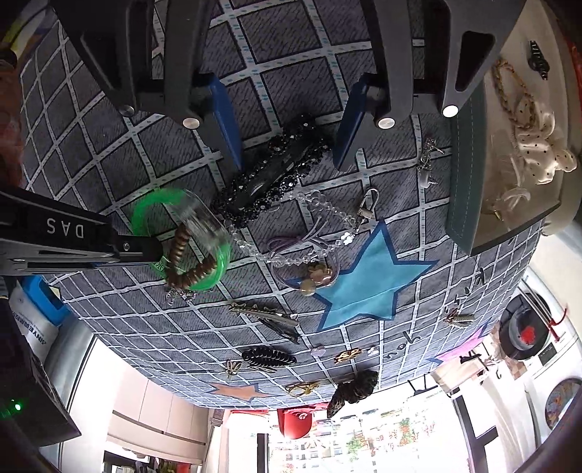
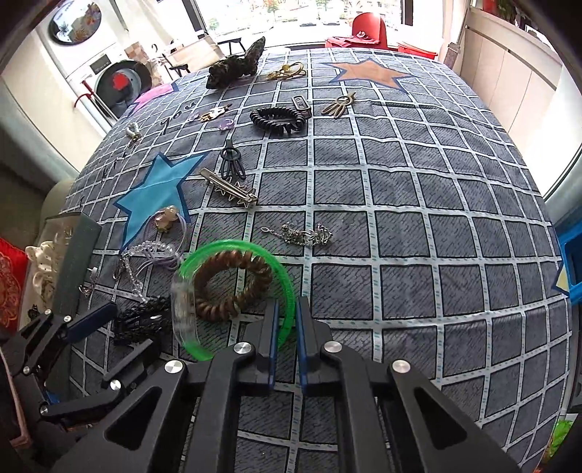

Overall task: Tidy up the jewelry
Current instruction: 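Grasp the black rhinestone barrette with the left tool while the right tool grasps the green bangle, then carry the barrette with the left tool while the right tool carries the bangle to the tray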

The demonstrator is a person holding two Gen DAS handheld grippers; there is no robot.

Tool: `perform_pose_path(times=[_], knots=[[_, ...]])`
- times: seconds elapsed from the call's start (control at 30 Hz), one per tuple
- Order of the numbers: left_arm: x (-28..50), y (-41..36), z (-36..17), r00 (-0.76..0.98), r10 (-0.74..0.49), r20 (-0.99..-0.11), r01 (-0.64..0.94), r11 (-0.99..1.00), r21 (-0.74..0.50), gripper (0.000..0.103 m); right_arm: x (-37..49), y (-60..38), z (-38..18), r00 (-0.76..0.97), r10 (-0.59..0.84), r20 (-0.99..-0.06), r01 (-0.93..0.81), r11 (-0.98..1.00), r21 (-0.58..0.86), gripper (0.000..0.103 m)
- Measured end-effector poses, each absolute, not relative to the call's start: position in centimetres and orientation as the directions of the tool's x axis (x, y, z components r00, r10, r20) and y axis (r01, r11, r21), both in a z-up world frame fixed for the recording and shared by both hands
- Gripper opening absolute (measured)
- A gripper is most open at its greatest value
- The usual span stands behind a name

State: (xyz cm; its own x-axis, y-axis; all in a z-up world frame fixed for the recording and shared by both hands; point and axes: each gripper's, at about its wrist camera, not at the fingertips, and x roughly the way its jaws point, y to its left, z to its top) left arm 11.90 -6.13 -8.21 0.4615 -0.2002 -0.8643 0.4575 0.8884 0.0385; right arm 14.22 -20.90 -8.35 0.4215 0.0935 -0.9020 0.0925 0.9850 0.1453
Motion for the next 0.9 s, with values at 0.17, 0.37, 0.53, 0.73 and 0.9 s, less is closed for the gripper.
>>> perform_pose_path(times=[0.17, 0.37, 0.53, 0.73, 0.9], knots=[[11.6, -5.9, -8.0, 0.463, -0.208, -0.861, 0.456, 0.889, 0.030, 0.011, 13.5, -21.2, -8.2, 0.439, 0.098, -0.893, 0.099, 0.983, 0.157, 0.007], [11.0, -4.9, -7.6, 0.464, -0.225, -0.857, 0.426, 0.905, -0.006, 0.009, 12.1, -22.0, -7.2, 0.468, 0.119, -0.876, 0.098, 0.978, 0.185, 0.007], [9.9, -4.3, -6.9, 0.472, -0.243, -0.847, 0.412, 0.910, -0.032, 0.009, 10.7, -22.5, -6.6, 0.484, 0.140, -0.864, 0.101, 0.972, 0.214, 0.007], [8.4, -3.8, -5.7, 0.489, -0.264, -0.831, 0.408, 0.912, -0.049, 0.009, 9.1, -23.0, -6.0, 0.495, 0.161, -0.854, 0.113, 0.962, 0.248, 0.007], [7.3, -3.1, -5.1, 0.500, -0.279, -0.820, 0.400, 0.914, -0.067, 0.009, 7.8, -23.0, -5.6, 0.503, 0.171, -0.848, 0.115, 0.958, 0.261, 0.007]])
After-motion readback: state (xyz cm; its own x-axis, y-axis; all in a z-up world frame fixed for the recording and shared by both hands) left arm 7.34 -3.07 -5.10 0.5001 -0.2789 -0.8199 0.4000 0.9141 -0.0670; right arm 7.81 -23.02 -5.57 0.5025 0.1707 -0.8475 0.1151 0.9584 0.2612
